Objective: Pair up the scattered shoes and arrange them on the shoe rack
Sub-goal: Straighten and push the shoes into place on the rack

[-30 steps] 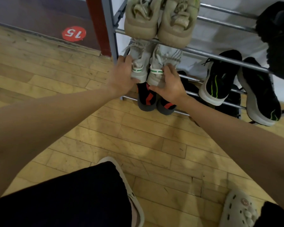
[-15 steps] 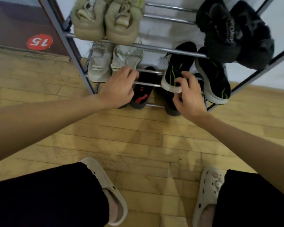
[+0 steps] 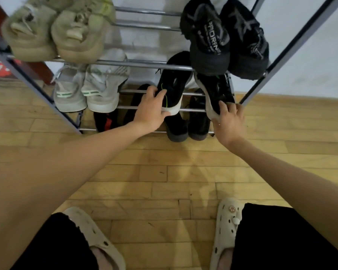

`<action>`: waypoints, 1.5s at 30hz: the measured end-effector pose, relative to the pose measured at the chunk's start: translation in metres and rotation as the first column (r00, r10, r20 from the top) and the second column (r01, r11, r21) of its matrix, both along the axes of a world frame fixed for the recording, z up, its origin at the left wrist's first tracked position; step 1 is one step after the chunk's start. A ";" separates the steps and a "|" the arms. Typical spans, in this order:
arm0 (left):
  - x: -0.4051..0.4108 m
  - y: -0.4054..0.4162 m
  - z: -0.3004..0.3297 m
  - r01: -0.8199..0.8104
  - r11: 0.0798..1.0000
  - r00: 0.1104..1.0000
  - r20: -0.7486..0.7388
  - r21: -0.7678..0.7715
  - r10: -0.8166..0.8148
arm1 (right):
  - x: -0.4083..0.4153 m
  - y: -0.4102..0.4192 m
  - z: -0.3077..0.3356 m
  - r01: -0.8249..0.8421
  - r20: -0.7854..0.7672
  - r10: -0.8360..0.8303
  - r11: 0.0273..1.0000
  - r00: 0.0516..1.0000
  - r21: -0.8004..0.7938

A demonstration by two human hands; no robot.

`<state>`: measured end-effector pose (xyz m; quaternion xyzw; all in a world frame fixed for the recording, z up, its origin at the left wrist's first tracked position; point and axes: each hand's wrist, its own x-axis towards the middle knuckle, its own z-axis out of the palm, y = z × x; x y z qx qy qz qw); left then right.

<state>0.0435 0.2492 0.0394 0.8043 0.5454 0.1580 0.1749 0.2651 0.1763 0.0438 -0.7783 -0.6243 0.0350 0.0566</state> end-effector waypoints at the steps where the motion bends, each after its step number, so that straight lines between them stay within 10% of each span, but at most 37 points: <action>1: 0.001 0.002 -0.001 -0.015 1.000 1.000 -0.002 -0.008 0.015 | 0.003 0.001 -0.001 -0.025 0.026 0.025 1.000 0.999 0.011; 15: 0.008 0.030 0.025 -0.052 0.953 0.998 -0.060 -0.299 0.036 | 0.015 0.022 0.000 -0.101 0.024 0.099 0.992 0.995 0.071; 35: 0.093 -0.014 0.002 -0.203 0.975 0.952 0.215 -0.092 0.218 | 0.034 0.008 -0.022 -0.208 -0.145 0.255 0.938 0.956 0.277; 39: 0.070 -0.029 -0.014 -0.116 0.991 0.942 0.322 0.062 0.090 | 0.026 -0.018 -0.045 -0.290 0.122 0.264 0.841 0.957 0.456; 42: 0.044 -0.048 -0.044 -0.127 0.958 0.962 0.268 0.258 0.055 | 0.018 -0.031 -0.077 -0.494 0.092 0.486 0.844 0.869 0.210; 45: 0.029 -0.056 -0.076 -0.186 0.982 0.963 0.205 0.031 0.176 | 0.013 -0.028 -0.107 -0.334 -0.143 0.314 0.931 0.938 -0.146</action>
